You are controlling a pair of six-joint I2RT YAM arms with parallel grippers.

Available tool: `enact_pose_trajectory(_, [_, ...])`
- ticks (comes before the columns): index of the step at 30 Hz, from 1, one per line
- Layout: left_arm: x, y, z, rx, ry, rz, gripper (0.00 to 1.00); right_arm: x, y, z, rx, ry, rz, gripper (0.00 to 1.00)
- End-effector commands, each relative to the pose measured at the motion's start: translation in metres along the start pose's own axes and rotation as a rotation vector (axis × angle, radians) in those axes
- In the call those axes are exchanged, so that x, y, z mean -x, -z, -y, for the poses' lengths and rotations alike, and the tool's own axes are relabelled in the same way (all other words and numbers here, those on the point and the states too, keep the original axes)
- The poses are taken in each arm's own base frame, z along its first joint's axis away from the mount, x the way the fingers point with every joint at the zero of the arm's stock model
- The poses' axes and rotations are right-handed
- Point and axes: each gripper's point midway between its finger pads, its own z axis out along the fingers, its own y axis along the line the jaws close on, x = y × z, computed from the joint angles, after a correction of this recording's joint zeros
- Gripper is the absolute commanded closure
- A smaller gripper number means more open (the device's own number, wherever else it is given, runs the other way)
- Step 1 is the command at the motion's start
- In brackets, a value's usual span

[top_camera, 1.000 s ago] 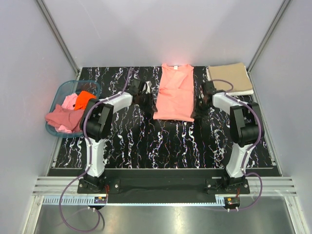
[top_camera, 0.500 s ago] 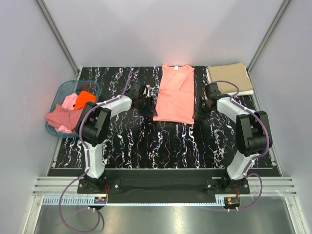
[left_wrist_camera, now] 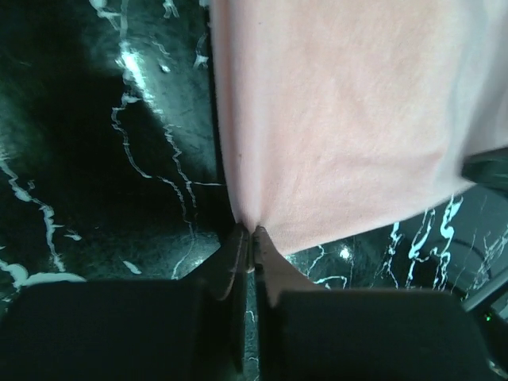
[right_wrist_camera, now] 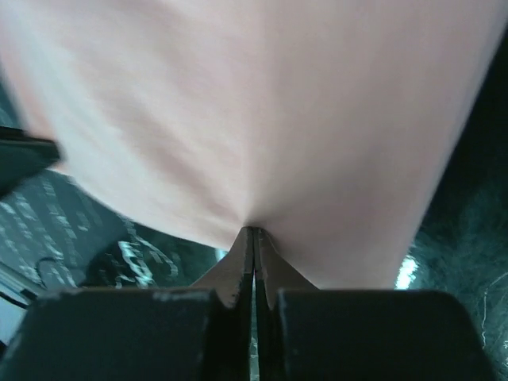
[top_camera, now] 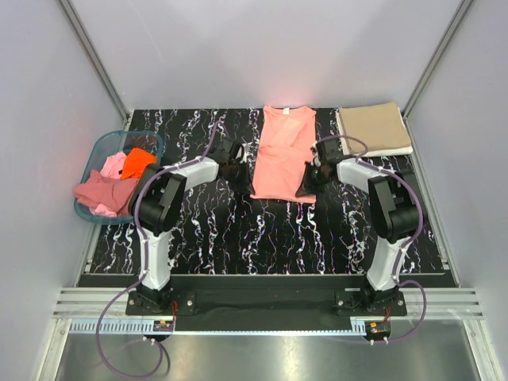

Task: Fold and stack the t-shirts
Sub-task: Fold the tshirt

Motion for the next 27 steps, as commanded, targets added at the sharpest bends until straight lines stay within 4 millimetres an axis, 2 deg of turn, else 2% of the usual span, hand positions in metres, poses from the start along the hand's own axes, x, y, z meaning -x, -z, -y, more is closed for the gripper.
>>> enact_pose_trajectory(1, [-0.018, 0.003, -0.012, 0.056, 0.004, -0.012, 1.00, -0.031, -0.015, 0.030, -0.077, -0.049, -0.057, 1.00])
enact_pose_trajectory(3, [-0.028, 0.006, -0.013, 0.061, 0.013, -0.026, 1.00, -0.050, -0.012, 0.042, -0.114, -0.052, -0.073, 1.00])
enact_pose_trajectory(9, [-0.069, 0.024, -0.013, 0.093, 0.000, -0.050, 1.00, -0.092, 0.013, 0.037, -0.132, -0.027, -0.075, 1.00])
enact_pose_trajectory(12, [-0.098, 0.035, -0.022, 0.131, 0.013, -0.065, 1.00, -0.119, 0.025, 0.040, -0.138, -0.046, -0.088, 1.00])
enact_pose_trajectory(15, [-0.128, 0.048, -0.037, 0.181, 0.026, -0.068, 1.00, -0.146, 0.029, 0.034, -0.138, -0.051, -0.106, 1.00])
enact_pose_trajectory(16, [-0.125, 0.058, -0.032, 0.170, 0.015, -0.035, 1.00, -0.154, 0.028, 0.030, -0.137, -0.036, -0.116, 1.00])
enact_pose_trajectory(17, [-0.128, 0.064, -0.036, 0.203, 0.010, -0.025, 1.00, -0.156, 0.029, 0.030, -0.139, -0.040, -0.112, 0.99])
enact_pose_trajectory(20, [-0.126, 0.086, -0.029, 0.214, -0.002, 0.019, 0.83, -0.158, 0.034, 0.025, -0.124, -0.054, -0.103, 0.91])
enact_pose_trajectory(23, [-0.107, 0.105, -0.008, 0.163, -0.021, 0.086, 0.74, -0.142, 0.048, 0.005, -0.070, -0.054, -0.041, 0.88])
enact_pose_trajectory(24, [-0.095, 0.110, 0.004, 0.135, -0.029, 0.114, 0.71, -0.130, 0.055, -0.007, -0.038, -0.040, -0.008, 0.88])
enact_pose_trajectory(27, [-0.071, 0.108, 0.030, 0.069, -0.062, 0.131, 0.71, -0.107, 0.063, -0.025, -0.020, -0.002, 0.029, 0.89])
